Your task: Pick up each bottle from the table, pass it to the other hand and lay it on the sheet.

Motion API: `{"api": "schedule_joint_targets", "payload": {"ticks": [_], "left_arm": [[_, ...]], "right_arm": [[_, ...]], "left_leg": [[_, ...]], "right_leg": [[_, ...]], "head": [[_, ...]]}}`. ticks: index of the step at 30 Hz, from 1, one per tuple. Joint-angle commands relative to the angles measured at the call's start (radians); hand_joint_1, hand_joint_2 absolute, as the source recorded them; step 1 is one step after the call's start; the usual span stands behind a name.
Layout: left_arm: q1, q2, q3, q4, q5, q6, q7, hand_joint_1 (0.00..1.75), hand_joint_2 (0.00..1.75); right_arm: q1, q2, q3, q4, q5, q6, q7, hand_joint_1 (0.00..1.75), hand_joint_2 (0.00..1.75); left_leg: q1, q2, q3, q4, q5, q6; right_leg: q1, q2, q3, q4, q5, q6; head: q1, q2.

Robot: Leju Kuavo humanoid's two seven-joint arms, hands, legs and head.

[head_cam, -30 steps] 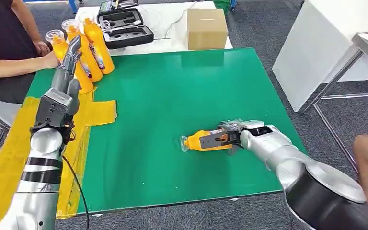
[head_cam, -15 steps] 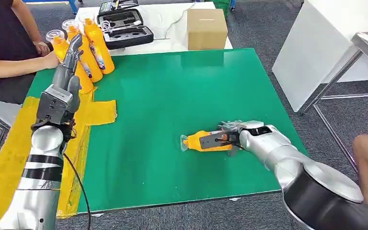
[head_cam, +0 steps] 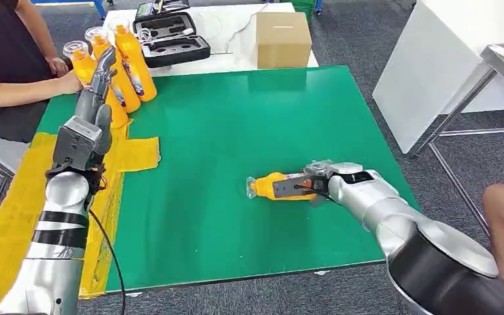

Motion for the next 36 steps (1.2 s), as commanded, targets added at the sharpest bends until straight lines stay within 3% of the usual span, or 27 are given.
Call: {"api": "schedule_joint_targets", "payload": {"ticks": [1,4,9,10,13,14,22,31,36], "left_arm": [[-0.024,-0.005,-0.012,0.048,0.002,-0.002,0.002,0.0,0.0],[-0.021,-0.007,-0.01,0.044,0.003,0.001,0.003,0.0,0.0],[0.058,-0.001,0.048,-0.017,0.057,-0.028,0.049,0.0,0.0],[0.075,-0.001,0.064,-0.03,0.087,-0.055,0.06,0.0,1.75],[0.132,-0.006,0.147,-0.028,0.374,-0.245,0.155,0.0,1.75],[0.171,0.015,0.152,-0.031,0.429,-0.273,0.146,0.0,1.75],[0.293,0.012,0.117,-0.143,0.484,-0.301,0.134,0.0,1.75],[0.328,-0.025,0.073,-0.192,0.5,-0.309,0.146,0.0,1.75],[0.31,-0.029,0.007,-0.202,0.531,-0.314,0.162,0.0,1.75]], "right_arm": [[0.009,0.016,-0.039,0.037,-0.013,-0.007,0.003,1.75,1.75],[0.01,0.016,-0.055,0.031,-0.019,-0.032,-0.001,1.75,1.75],[-0.052,0.062,-0.244,-0.074,-0.098,-0.21,-0.055,1.75,1.75],[-0.053,0.064,-0.288,-0.122,-0.105,-0.24,-0.069,1.75,1.75],[-0.013,0.076,-0.476,-0.34,-0.15,-0.248,-0.093,1.75,1.75],[0.001,0.078,-0.511,-0.415,-0.141,-0.22,-0.057,1.75,1.75],[0.058,0.119,-0.635,-0.699,-0.076,-0.23,-0.006,1.75,1.75],[0.095,0.171,-0.661,-0.73,-0.095,-0.218,-0.009,1.75,1.75],[0.093,0.236,-0.641,-0.654,-0.092,-0.21,-0.013,1.75,1.75]], "left_leg": [[0.0,-0.001,0.001,0.0,0.0,-0.001],[0.0,-0.001,0.002,0.0,-0.001,-0.001],[-0.001,0.005,0.001,0.001,-0.001,-0.001],[-0.001,0.006,0.0,0.001,-0.002,-0.001],[-0.001,0.01,0.0,0.0,-0.002,-0.001],[-0.001,0.009,0.0,-0.001,-0.001,-0.001],[0.0,0.004,-0.003,0.001,-0.002,-0.001],[0.0,0.001,-0.005,-0.001,-0.001,-0.001],[0.0,0.001,-0.004,0.0,-0.001,-0.002]], "right_leg": [[0.0,-0.002,0.002,0.0,-0.001,-0.001],[0.001,-0.002,0.002,0.0,-0.001,-0.002],[-0.001,0.003,-0.001,0.002,0.0,-0.002],[-0.001,0.004,-0.002,0.003,0.0,-0.002],[-0.001,0.009,-0.003,0.003,0.001,-0.002],[-0.001,0.009,-0.003,0.002,0.001,-0.001],[0.001,0.004,-0.005,0.003,-0.002,-0.002],[0.0,0.001,-0.005,0.001,-0.001,-0.002],[0.0,0.0,-0.005,0.001,-0.002,-0.002]], "head": [[0.0,0.0],[0.0,0.0],[0.0,0.0],[0.0,0.0],[0.0,0.0],[0.0,0.0],[0.0,0.0],[0.001,0.0],[0.0,0.0]]}}
